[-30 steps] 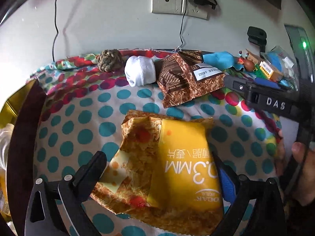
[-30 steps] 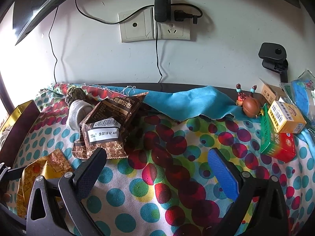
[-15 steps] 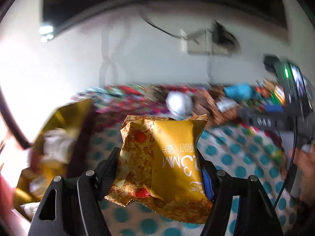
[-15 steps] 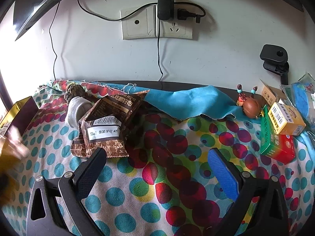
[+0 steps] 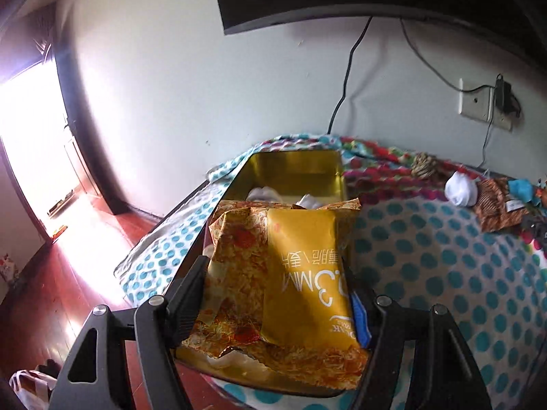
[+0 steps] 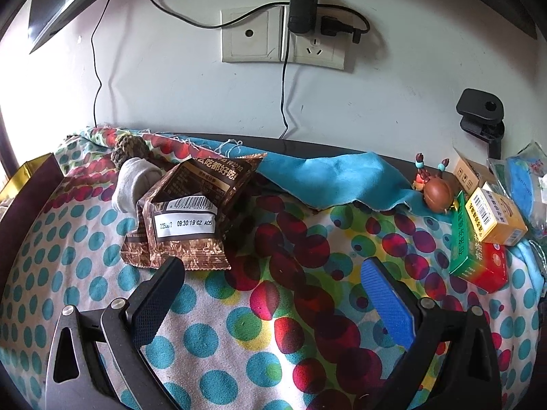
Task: Organize objects
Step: 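Carry the yellow snack bag into the gold tin and open the left gripper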
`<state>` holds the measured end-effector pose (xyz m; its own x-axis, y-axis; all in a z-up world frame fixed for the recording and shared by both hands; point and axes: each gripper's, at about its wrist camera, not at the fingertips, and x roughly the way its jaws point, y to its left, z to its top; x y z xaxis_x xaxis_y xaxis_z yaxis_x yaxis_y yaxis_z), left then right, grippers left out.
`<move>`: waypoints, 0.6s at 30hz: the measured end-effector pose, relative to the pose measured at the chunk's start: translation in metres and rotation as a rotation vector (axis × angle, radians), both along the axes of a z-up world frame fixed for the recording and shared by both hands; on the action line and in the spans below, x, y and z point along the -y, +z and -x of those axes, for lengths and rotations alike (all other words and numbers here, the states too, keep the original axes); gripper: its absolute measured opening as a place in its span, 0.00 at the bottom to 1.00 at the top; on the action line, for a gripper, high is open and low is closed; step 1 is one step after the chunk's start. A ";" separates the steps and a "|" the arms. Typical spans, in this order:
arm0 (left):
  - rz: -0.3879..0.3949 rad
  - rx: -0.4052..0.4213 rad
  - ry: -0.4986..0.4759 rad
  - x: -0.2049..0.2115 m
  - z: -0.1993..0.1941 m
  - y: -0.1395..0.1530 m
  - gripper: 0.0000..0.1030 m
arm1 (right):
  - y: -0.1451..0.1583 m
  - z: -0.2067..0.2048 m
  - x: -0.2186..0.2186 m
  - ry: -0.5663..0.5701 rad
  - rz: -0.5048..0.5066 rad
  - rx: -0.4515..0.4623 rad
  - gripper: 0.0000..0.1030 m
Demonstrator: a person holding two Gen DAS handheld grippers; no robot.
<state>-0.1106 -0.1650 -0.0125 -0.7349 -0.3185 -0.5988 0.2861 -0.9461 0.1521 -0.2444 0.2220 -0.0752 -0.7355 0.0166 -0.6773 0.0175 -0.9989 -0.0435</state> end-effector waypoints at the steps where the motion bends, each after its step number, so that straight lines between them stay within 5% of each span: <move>1: -0.001 0.003 0.006 0.001 0.000 -0.003 0.70 | 0.000 0.000 0.001 0.000 -0.008 0.001 1.00; 18: -0.026 0.082 -0.008 0.009 0.022 -0.034 0.77 | -0.002 0.004 0.006 0.011 -0.040 0.025 1.00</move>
